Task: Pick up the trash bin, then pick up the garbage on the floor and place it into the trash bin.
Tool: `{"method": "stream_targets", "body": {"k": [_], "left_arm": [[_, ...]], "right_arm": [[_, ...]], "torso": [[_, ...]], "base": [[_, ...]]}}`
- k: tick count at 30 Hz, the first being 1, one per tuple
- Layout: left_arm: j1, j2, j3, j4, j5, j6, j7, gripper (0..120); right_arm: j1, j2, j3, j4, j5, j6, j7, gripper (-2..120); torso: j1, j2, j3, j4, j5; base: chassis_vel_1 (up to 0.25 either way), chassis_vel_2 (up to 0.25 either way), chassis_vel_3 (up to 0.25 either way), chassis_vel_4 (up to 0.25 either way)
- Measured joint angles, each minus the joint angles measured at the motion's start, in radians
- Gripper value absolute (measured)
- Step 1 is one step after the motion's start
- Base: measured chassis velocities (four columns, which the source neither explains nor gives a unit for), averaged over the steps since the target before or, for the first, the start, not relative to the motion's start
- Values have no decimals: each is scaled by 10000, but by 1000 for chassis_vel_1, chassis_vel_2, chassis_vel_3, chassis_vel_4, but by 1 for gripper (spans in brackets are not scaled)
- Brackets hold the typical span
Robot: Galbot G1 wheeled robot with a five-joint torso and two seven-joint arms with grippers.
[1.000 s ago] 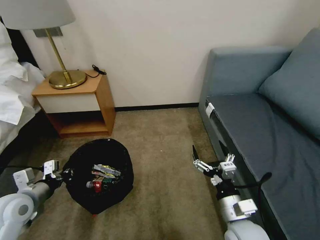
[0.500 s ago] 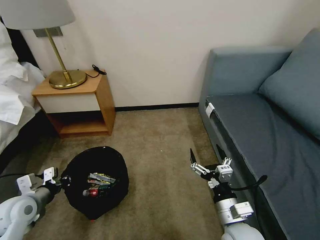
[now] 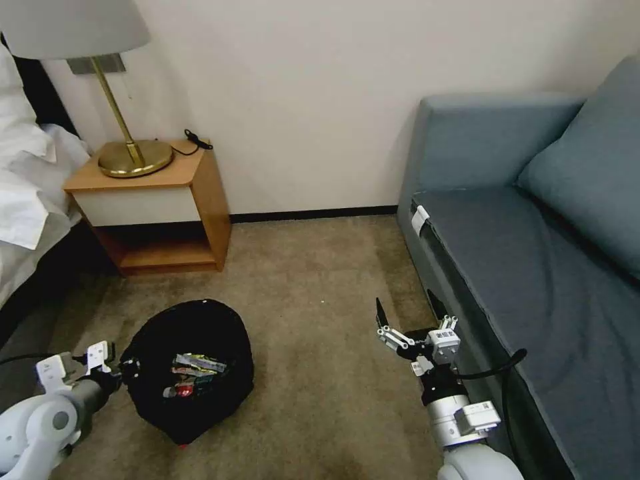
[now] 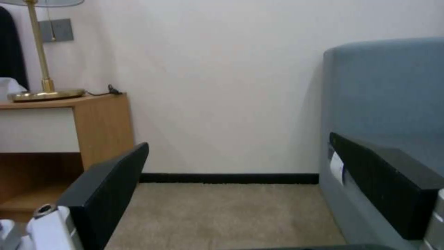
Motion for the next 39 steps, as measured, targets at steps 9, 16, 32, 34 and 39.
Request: {"method": "stream_targets", "body": {"k": [9, 16, 32, 34, 39], "left_arm": [[48, -31, -64, -227, -21, -1, 4, 37], [126, -1, -190, -471, -38, -2, 72, 67], [715, 41, -515, -1250, 2622, -3479, 744, 100], [960, -12, -476, -1531, 3366, -4687, 967, 100], [1487, -429, -276, -2228, 4229, -6529, 1433, 100]], "right_arm": [[15, 8, -58, -23, 3, -14, -24, 100], [-20, 5, -69, -8, 3, -21, -50, 100], [-166, 82, 2, 82, -22, 38, -52, 100], [-178, 99, 38, 97, -27, 55, -50, 100], [-260, 232, 164, 38, -302, 284, 30, 100]], "torso": [[0, 0, 0, 0, 2], [0, 0, 0, 0, 1], [0, -1, 0, 0, 1], [0, -1, -1, -2, 3], [0, 0, -1, -1, 2]], "base": [[0, 0, 0, 0], [0, 0, 0, 0], [0, 0, 0, 0], [0, 0, 0, 0], [0, 0, 0, 0]]}}
